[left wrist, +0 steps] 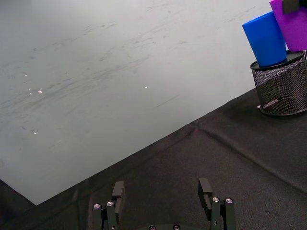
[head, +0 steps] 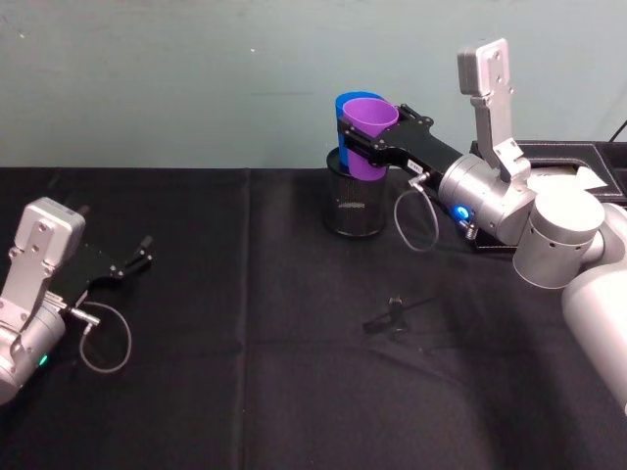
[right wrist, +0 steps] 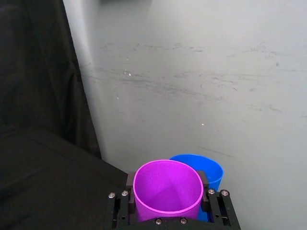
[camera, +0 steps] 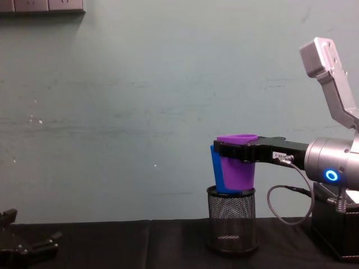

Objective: Pick up one cup with a gripper and tap it against the other cup.

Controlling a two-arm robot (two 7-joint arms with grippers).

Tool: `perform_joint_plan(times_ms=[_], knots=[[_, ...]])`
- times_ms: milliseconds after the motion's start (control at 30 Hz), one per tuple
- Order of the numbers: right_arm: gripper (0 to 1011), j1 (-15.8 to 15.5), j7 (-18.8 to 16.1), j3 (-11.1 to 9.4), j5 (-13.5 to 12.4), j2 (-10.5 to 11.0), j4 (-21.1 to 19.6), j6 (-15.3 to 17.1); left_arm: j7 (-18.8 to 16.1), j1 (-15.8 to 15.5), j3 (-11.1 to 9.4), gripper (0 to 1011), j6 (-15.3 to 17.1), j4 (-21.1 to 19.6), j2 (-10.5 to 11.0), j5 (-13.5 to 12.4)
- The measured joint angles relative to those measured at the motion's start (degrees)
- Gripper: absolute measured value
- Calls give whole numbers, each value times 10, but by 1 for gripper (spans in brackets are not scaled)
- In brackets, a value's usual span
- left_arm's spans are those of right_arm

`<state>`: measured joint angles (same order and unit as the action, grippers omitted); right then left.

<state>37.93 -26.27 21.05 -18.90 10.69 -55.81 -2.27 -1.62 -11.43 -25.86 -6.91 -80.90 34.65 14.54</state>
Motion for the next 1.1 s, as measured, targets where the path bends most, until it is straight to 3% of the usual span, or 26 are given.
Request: perform_joint_plan(times_ms=[1100], knots=[[736, 0, 0, 0, 0, 0, 0, 0, 0, 0, 0, 1000, 0, 0, 0, 0]])
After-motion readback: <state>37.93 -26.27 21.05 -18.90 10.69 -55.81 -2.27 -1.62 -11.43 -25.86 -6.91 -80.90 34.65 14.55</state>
